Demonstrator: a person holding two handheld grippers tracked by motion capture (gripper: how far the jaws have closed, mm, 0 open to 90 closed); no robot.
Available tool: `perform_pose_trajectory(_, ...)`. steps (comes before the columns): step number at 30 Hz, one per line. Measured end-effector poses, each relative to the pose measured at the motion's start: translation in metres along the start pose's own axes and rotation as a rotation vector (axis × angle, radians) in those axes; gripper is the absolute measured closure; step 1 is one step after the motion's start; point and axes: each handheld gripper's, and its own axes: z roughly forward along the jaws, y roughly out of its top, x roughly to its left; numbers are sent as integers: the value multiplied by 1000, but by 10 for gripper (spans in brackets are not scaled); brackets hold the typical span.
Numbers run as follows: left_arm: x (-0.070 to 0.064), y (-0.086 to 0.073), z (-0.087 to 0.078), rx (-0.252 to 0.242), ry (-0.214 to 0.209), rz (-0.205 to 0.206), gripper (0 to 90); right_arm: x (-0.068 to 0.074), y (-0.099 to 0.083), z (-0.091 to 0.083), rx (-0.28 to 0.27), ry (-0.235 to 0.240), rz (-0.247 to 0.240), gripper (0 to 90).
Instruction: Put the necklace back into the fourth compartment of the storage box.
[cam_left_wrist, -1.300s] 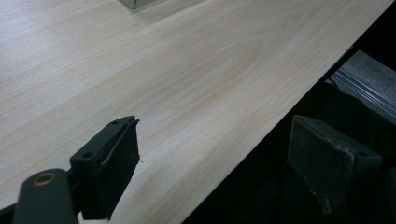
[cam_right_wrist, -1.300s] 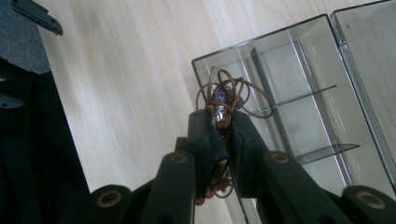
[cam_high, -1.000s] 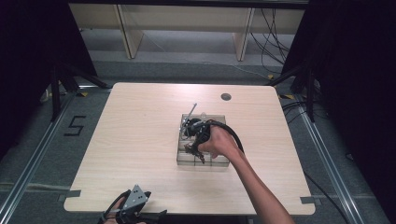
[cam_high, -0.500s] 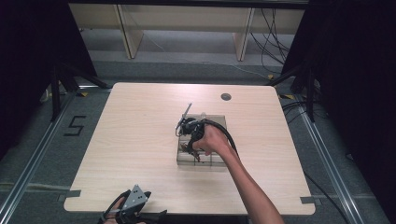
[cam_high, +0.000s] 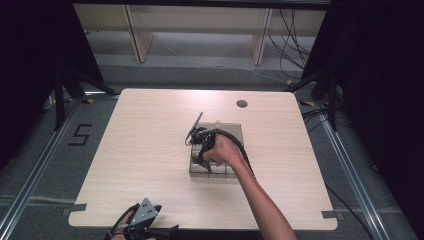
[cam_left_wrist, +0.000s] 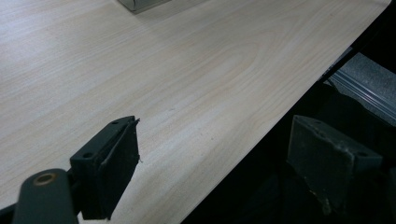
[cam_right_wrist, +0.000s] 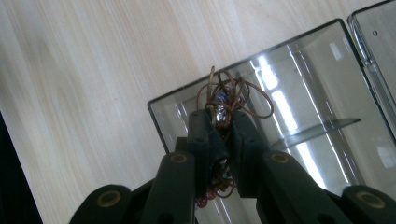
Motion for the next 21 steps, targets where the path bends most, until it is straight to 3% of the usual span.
perform_pose_trajectory(1,0,0,0,-1,1,0,160,1,1,0,9,2,24,803)
perform_pose_trajectory(3,0,0,0,-4,-3,-1,160,1,3,4,2,10,7,803)
perform_pose_trajectory(5,-1,0,0,-14,-3,-10,160,2,4,6,18,9,37,803)
perform_pose_trajectory(8,-1,0,0,-18,-1,-10,160,0,4,12,13,13,35,803)
perform_pose_trajectory(12,0,0,0,-7,-1,-1,160,-2,3,17,23,18,74,803)
perform_pose_trajectory(14,0,0,0,-1,-2,1,160,-4,2,20,3,19,49,803)
perform_pose_trajectory(15,0,0,0,2,0,3,160,-4,2,20,19,16,77,803)
perform_pose_trajectory(17,0,0,0,-2,-5,1,160,-7,1,22,4,22,67,803)
perform_pose_trajectory(19,0,0,0,1,0,2,160,-6,1,23,18,24,99,802)
perform_pose_trajectory(21,0,0,0,-1,-4,2,160,-8,0,27,18,26,78,803)
